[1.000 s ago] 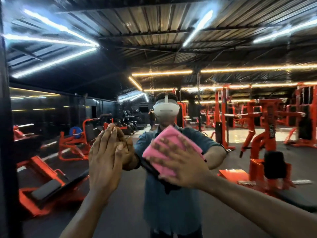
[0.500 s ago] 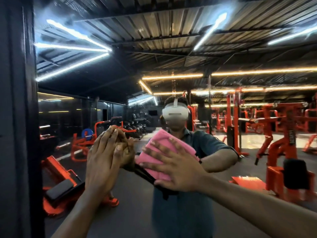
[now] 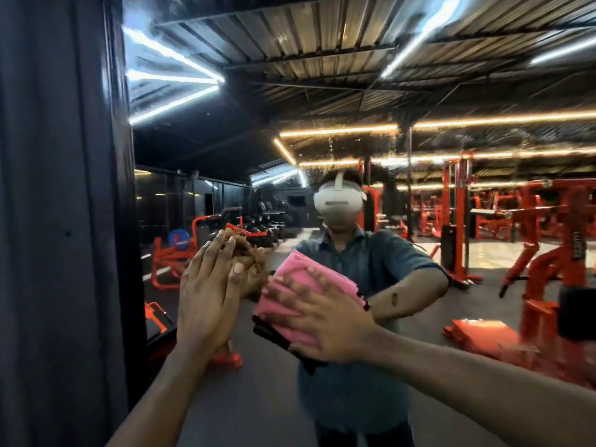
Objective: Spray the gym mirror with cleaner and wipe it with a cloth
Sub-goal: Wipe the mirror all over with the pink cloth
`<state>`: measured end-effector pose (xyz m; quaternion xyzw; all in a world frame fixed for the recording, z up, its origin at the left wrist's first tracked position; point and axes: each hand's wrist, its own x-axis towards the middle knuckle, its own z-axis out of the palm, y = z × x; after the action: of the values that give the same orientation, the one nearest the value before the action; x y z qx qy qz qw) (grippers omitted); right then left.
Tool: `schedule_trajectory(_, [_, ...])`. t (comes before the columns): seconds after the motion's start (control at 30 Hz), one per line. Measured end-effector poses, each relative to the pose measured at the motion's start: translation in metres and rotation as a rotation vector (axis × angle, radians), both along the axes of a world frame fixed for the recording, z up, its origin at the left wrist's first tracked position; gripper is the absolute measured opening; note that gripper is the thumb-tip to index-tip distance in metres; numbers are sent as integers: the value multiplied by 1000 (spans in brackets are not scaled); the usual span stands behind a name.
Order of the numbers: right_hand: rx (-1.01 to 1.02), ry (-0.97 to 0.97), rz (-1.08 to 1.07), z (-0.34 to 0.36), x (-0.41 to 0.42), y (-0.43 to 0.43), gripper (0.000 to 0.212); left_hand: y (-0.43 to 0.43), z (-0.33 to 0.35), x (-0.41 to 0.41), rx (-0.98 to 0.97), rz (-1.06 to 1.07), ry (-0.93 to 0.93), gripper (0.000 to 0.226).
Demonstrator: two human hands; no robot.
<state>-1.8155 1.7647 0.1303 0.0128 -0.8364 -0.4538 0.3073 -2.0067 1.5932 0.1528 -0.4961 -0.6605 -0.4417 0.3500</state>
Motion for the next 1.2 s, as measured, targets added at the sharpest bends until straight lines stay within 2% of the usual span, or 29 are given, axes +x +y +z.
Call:
schedule_trajectory(0.03, [8,-29,22,7,-3,2,66,-6,-1,-6,-2,6,-8,61])
schedule_trajectory(0.1, [-41,102,-4,43,-16,-4,64,-19,-2,-19,-13,31,-18,62])
schedule_trajectory(0.23, [-359,821,-148,145,-23,-15,74,-37,-3,-41,-25,82,-57,64])
schedule_trajectory(0.27, [-426,939,-166,155,-27,-17,75,-40,-4,-45,-22,91,-57,64])
schedule_trajectory(0.3, [-464,971,-184,155,-33,-24,75,-42,-5,-51,-21,95,-58,64])
schedule_trajectory(0.33, [-464,913,-189,142,-44,-30,74,-44,-7,-54,-23,94,-62,65])
schedule_trajectory(0.37, [-429,773,-151,120,-56,-36,72,-44,-9,-58,-24,93,-68,65])
schedule_trajectory(0.47, [-119,87,47,29,-84,-44,66,-47,-15,-68,-32,104,-54,65])
schedule_trajectory(0.5, [-9,-52,79,12,-87,-37,66,-49,-17,-71,-43,106,-54,64])
schedule_trajectory(0.53, [41,-95,105,11,-88,-33,66,-50,-17,-73,-56,106,-52,64])
schedule_trajectory(0.6, [24,3,133,38,-94,-32,65,-54,-17,-77,-82,118,-18,63])
schedule_trajectory(0.67, [-86,258,64,85,-99,-42,72,-57,-13,-81,-105,120,20,62])
schedule_trajectory(0.77, [-315,673,-44,153,-100,-51,78,-59,-5,-87,-70,122,-41,63])
schedule_trajectory(0.83, [-394,824,-93,161,-110,-60,76,-60,-5,-91,-74,107,-58,64])
schedule_trajectory(0.9, [-343,772,-115,129,-129,-71,76,-62,-6,-97,-83,58,-41,64])
schedule_trajectory(1.0, [-165,316,30,50,-155,-82,73,-72,-9,-115,-43,27,25,62])
schedule_trajectory(1.07, [-75,127,40,24,-163,-80,71,-79,-9,-134,1,51,32,62])
schedule_trajectory(1.13, [-106,153,29,36,-172,-82,71,-85,-5,-157,20,59,2,64])
schedule_trajectory(1.2, [-190,331,-2,70,-182,-90,74,-86,0,-177,-12,39,-27,68])
